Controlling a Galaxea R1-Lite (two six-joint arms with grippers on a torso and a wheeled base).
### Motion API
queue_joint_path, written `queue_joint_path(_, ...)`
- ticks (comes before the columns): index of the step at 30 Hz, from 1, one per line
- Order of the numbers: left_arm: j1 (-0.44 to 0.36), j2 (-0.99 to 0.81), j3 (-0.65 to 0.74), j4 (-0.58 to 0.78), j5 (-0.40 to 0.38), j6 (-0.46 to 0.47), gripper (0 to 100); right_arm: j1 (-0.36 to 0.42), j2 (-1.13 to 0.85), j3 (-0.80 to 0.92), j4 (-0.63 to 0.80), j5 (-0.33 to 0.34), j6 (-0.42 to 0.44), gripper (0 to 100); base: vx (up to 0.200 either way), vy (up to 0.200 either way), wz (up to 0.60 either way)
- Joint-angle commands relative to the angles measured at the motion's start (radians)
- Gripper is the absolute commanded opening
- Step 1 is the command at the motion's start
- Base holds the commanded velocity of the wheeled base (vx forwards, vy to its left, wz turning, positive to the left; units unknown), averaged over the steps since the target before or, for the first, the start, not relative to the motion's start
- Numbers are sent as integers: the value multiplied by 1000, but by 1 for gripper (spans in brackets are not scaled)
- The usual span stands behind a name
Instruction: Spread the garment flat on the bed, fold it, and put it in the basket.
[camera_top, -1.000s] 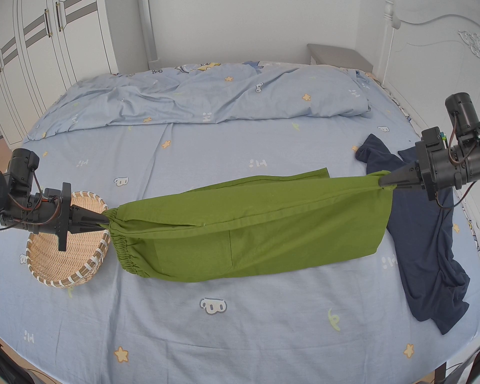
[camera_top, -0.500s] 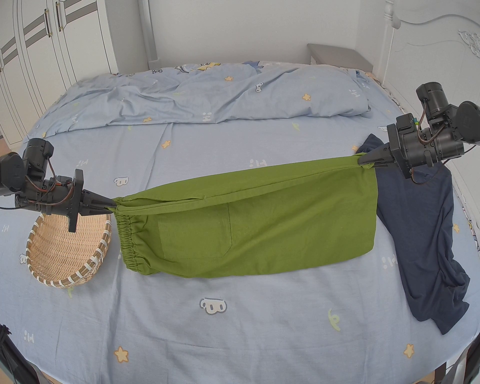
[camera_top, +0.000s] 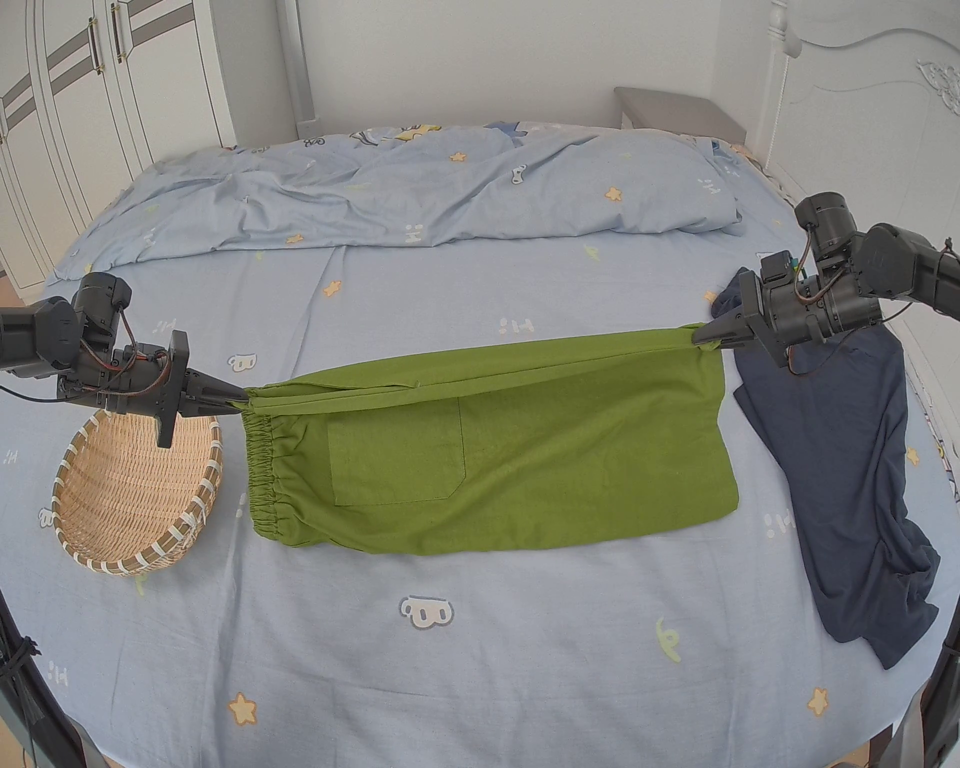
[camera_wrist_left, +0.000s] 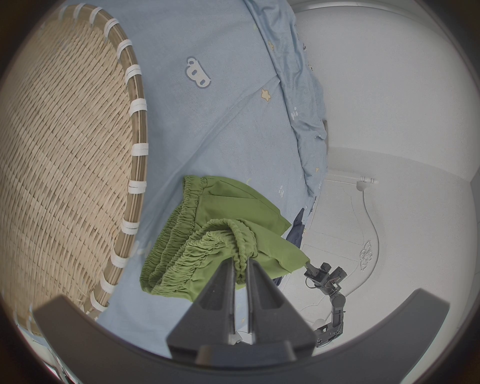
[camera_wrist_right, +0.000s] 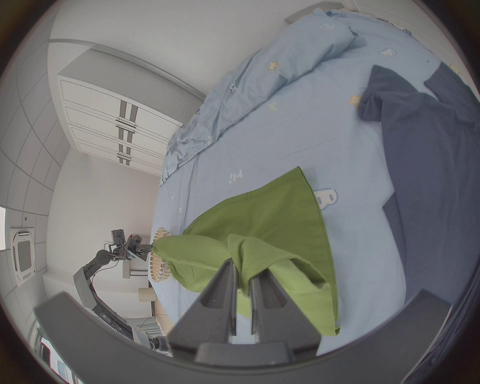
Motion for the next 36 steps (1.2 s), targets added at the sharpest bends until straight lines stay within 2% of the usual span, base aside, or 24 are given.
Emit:
queue_joint_path(1, -1, 25, -15, 0, 1, 1, 0, 1, 52, -3, -5, 0, -1, 0, 0, 0, 0)
queue_joint_path(18, -7, 71, -16, -14, 2, 13, 0, 4, 107, -3, -78, 11, -12, 0, 0, 0, 0)
queue_joint_path(21, -10, 74, -16, -14, 4, 24, 0, 4, 104, -3, -158, 12, -12, 0, 0, 0, 0)
queue_joint_path(25, -10, 79, -18, -14, 4, 30, 0, 10, 78, 69, -374, 19, -6, 0, 0, 0, 0)
queue_joint_path(28, -8, 80, -21, -15, 4, 30, 0, 11, 74, 112, -433, 22, -4, 0, 0, 0, 0)
queue_joint_path(36, -10, 94, -29, -17, 11, 30, 0, 13, 83, 127, -436, 20, -1, 0, 0, 0, 0)
